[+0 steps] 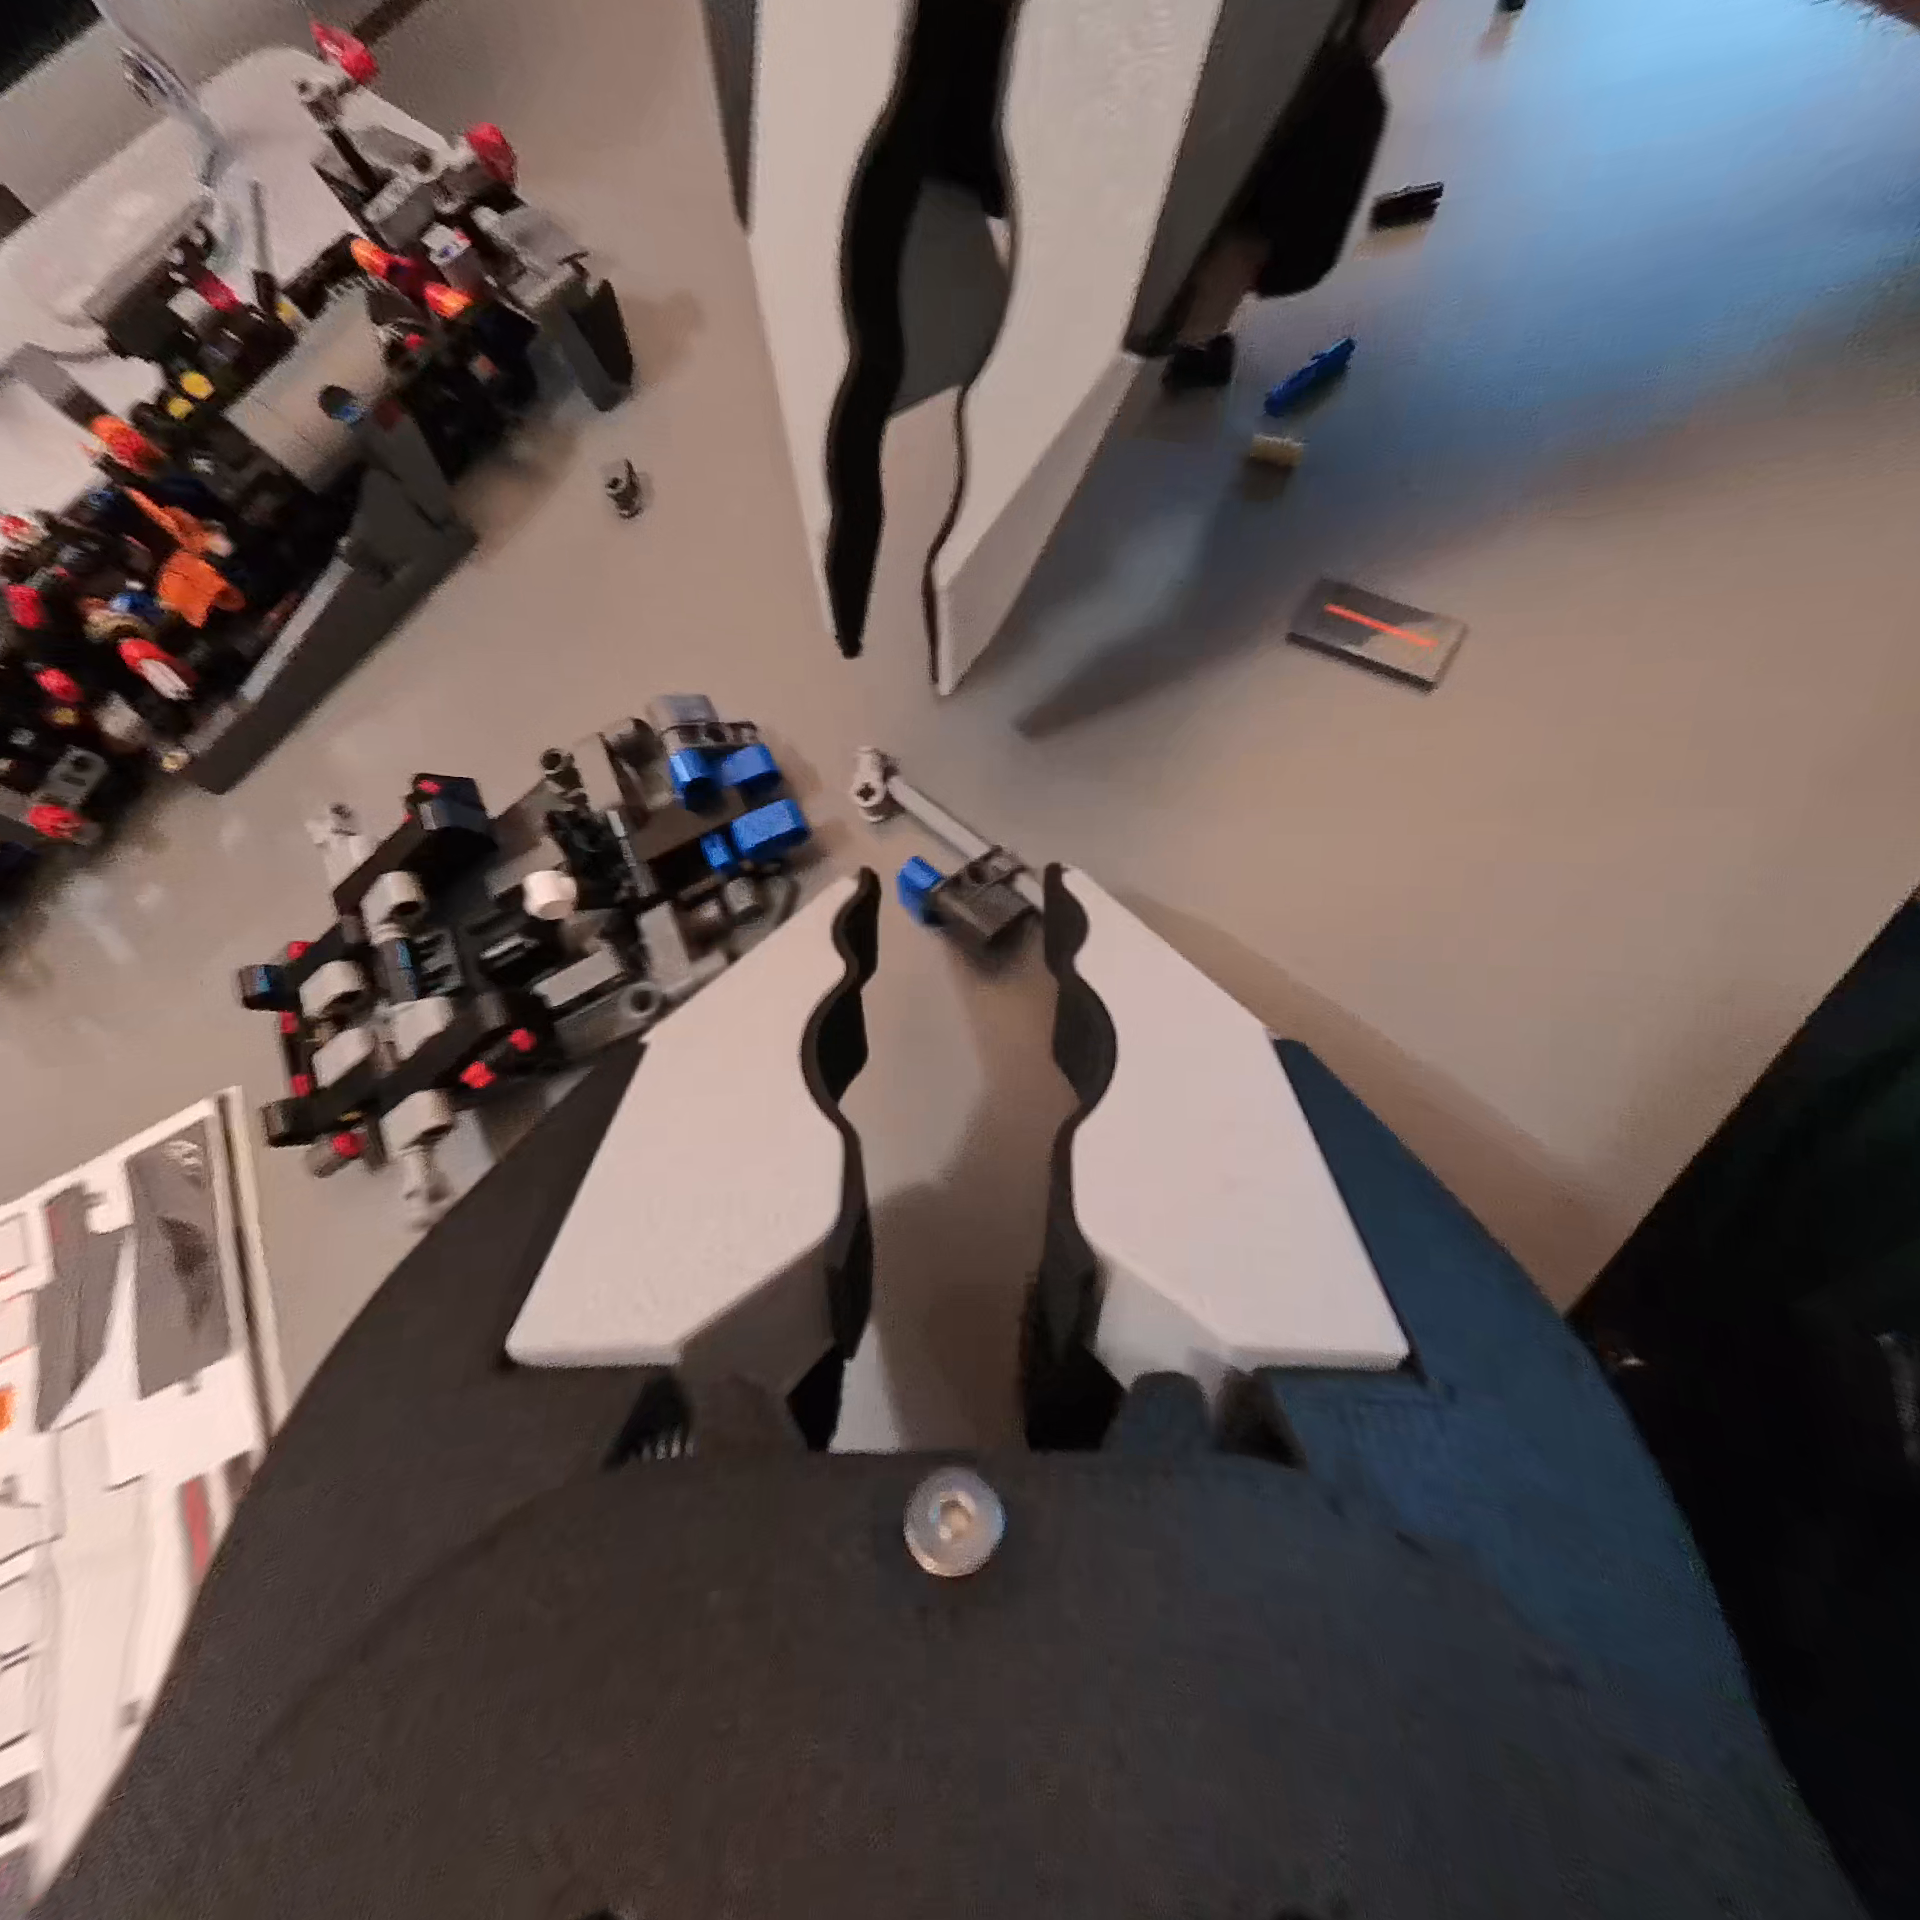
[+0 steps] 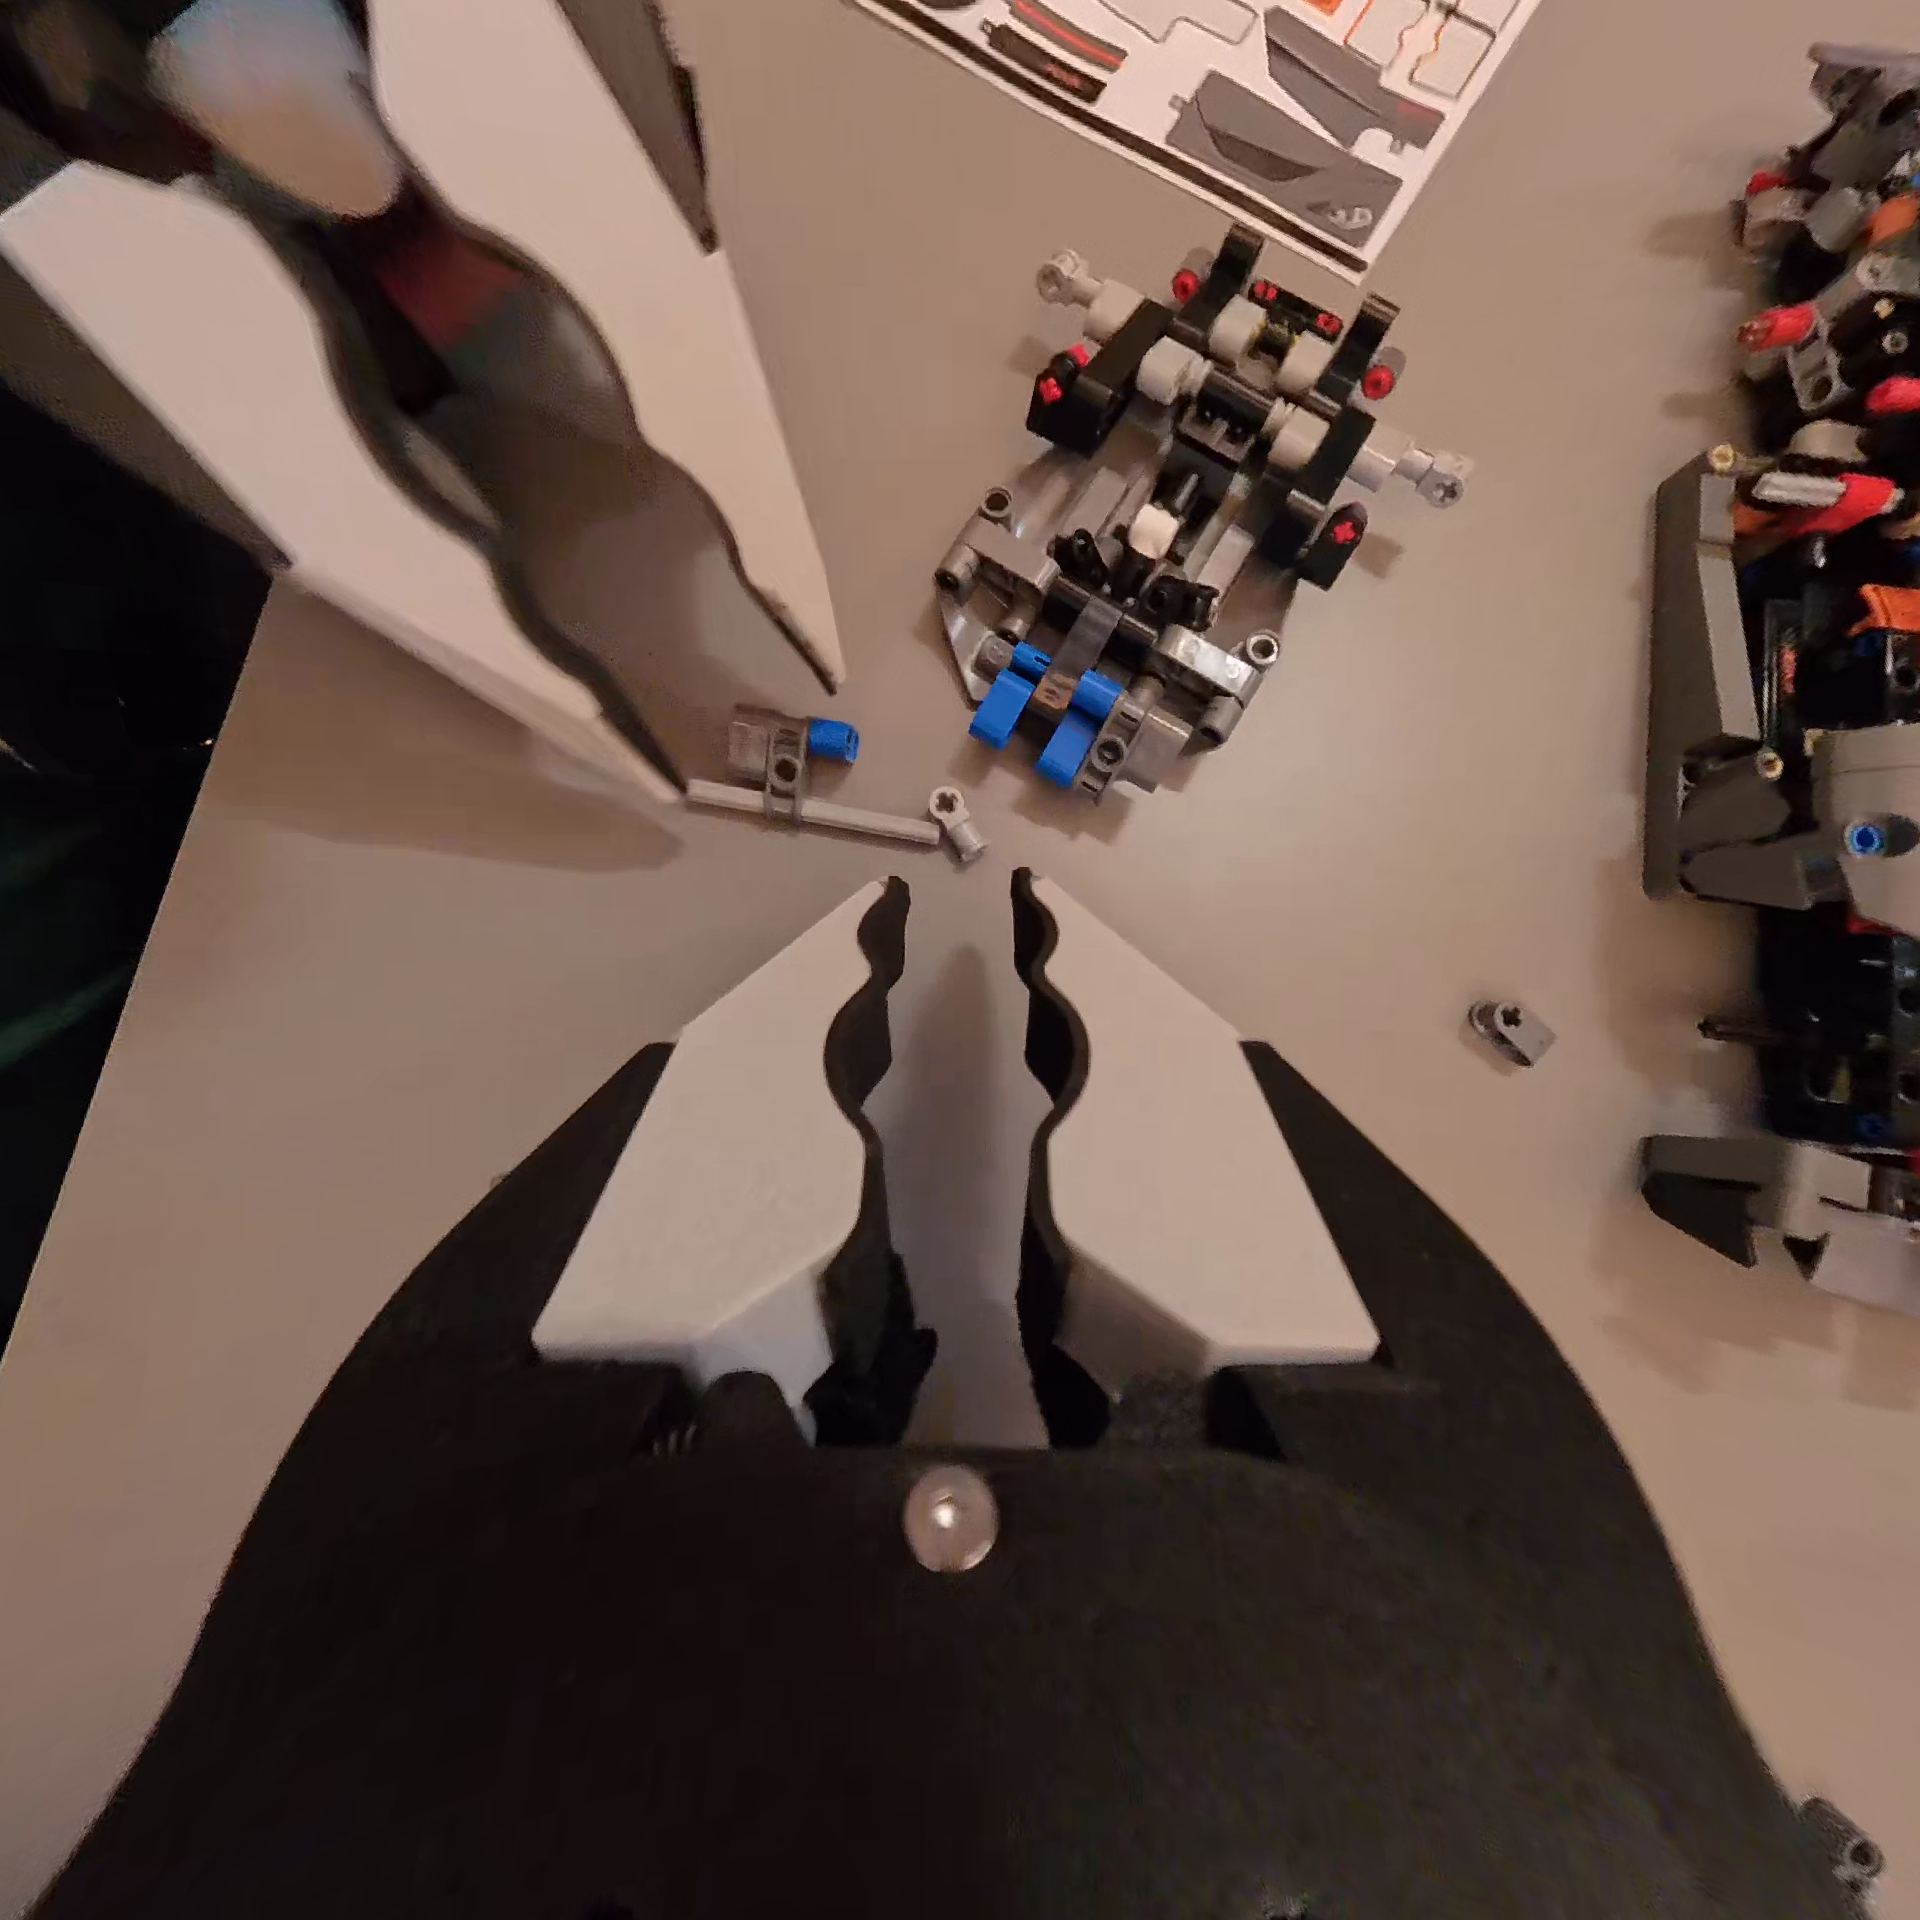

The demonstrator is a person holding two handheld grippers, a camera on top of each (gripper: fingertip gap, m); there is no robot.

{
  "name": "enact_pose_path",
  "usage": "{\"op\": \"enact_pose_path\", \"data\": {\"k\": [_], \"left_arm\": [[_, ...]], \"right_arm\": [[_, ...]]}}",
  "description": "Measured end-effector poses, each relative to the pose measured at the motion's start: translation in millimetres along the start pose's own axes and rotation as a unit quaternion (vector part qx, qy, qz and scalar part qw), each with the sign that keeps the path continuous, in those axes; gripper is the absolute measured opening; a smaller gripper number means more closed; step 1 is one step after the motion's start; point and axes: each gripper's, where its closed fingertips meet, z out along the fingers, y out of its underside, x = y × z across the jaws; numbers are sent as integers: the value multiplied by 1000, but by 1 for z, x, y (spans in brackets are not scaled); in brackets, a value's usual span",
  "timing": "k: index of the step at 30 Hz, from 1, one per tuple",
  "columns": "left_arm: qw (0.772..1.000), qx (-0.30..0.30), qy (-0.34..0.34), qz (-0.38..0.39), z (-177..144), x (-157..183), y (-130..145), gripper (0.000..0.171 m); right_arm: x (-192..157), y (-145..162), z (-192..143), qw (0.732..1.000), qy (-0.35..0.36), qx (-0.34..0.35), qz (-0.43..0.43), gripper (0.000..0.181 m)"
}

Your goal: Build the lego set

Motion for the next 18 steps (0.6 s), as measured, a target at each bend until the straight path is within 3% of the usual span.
{"op": "enact_pose_path", "data": {"k": [4, 8, 18], "left_arm": [[998, -32, -43, -9, 10, 0, 12, 39], [998, -44, -52, -12, 13, -2, 12, 22], [998, -40, -44, -6, 14, -7, 13, 20]], "right_arm": [[4, 6, 5, 1000, -6, -12, 15, 21], [1, 8, 10, 1000, -17, -23, 2, 20], [-3, 8, 10, 999, -39, -19, -3, 18]]}}
